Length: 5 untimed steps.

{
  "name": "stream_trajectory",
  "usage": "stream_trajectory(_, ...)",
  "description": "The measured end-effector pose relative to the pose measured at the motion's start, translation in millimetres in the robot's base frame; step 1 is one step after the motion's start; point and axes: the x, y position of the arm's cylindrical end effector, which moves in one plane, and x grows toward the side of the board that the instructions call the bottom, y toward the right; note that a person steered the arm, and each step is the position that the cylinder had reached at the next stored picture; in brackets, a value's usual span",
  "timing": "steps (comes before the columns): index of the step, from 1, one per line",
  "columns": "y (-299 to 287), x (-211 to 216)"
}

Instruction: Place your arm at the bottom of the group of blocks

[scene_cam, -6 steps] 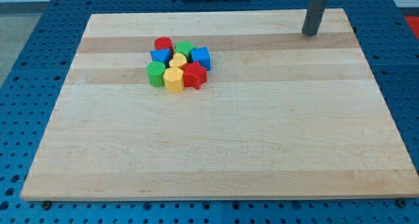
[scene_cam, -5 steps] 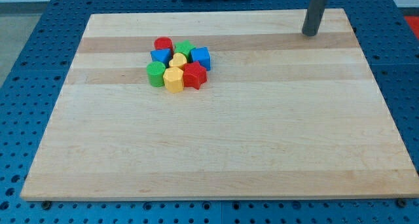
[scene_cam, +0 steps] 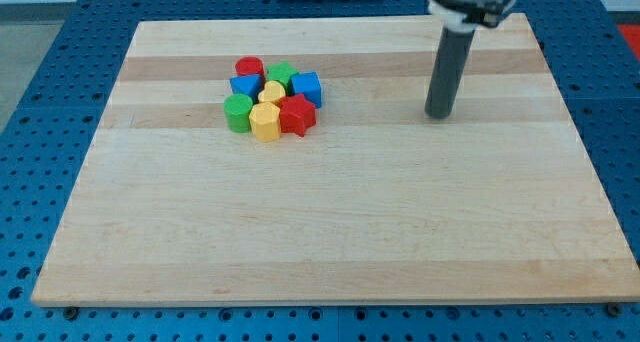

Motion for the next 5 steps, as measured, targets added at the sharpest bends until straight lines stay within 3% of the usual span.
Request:
stream_trajectory(3,-91.1,114.3)
stream_trajectory(5,-176.7,134.0)
